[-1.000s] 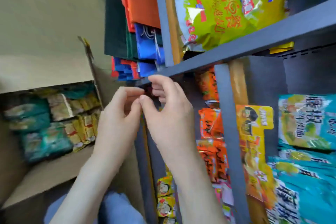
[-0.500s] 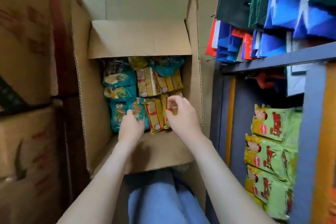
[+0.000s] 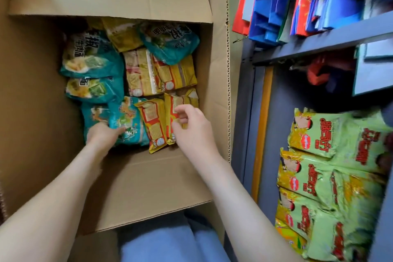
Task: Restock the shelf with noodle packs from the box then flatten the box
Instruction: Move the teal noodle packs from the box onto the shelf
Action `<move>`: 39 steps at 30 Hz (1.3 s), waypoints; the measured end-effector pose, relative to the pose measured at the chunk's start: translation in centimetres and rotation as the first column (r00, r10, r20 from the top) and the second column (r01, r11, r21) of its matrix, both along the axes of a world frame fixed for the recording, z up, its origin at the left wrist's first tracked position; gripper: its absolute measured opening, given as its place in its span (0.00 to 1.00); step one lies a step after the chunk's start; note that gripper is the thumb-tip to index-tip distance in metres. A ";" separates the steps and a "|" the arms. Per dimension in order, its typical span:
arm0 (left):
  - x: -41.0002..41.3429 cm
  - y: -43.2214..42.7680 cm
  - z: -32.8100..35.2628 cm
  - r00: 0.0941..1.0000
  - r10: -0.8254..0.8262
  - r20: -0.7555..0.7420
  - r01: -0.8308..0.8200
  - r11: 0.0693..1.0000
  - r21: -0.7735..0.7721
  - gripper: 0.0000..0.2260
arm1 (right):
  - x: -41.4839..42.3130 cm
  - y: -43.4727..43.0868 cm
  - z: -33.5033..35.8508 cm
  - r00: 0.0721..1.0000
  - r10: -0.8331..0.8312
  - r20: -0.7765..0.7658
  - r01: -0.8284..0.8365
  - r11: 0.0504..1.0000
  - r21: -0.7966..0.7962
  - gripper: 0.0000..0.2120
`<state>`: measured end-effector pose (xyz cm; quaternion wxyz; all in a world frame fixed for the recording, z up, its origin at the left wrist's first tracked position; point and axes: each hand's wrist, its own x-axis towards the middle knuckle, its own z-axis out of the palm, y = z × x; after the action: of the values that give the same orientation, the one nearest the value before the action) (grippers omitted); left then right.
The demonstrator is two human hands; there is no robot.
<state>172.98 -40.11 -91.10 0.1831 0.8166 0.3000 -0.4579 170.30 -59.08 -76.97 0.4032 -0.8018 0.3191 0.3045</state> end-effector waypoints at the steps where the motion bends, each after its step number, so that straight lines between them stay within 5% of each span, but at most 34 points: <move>1: 0.2 -0.4 0.7 1.000 0.009 -0.006 -0.009 1.000 0.004 0.23 | -0.3 -0.1 0.7 1.000 -0.007 0.001 0.007 1.000 0.009 0.14; 7: 0.4 -2.1 10.8 0.961 0.277 0.005 -0.277 0.960 -0.033 0.20 | -1.4 0.3 7.2 0.997 -0.070 -0.030 0.070 0.998 0.005 0.14; 13: 0.2 -4.8 25.3 0.946 0.226 0.230 -0.202 0.972 -0.123 0.17 | 0.7 0.4 16.9 0.980 -0.160 -0.114 0.171 0.981 0.093 0.16; 20: 0.5 -13.0 39.8 0.836 -0.006 0.549 0.221 0.919 -0.326 0.10 | 2.9 -1.8 27.0 0.910 -0.415 0.000 0.401 0.879 0.258 0.38; 26: 1.3 -17.2 48.1 0.642 -0.148 0.752 0.506 0.819 -0.271 0.14 | 2.6 -6.0 34.5 0.632 -0.765 0.127 0.667 0.620 0.414 0.20; 29: 1.0 -17.3 50.9 0.506 -0.217 0.835 0.700 0.668 -0.251 0.19 | 1.8 -7.6 37.7 0.540 -0.827 0.154 0.719 0.549 0.426 0.14; 33: 1.5 -17.0 54.5 0.600 -0.038 0.799 0.689 0.534 -0.491 0.17 | 0.0 -9.4 42.9 0.412 -0.892 0.184 0.751 0.447 0.485 0.09; 37: 3.0 -18.5 56.6 0.577 0.003 0.817 0.636 0.626 -0.452 0.14 | -2.2 -11.0 47.7 0.360 -0.920 0.153 0.726 0.379 0.573 0.10; 39: 3.6 -20.0 58.0 0.678 -0.003 0.735 0.572 0.630 -0.525 0.16 | -3.0 -11.7 49.4 0.317 -0.940 0.124 0.707 0.322 0.629 0.10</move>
<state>176.53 -60.09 -33.08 0.5016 0.8212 -0.1400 -0.2333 167.27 -70.83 -27.59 0.7437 -0.4301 0.5024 -0.0973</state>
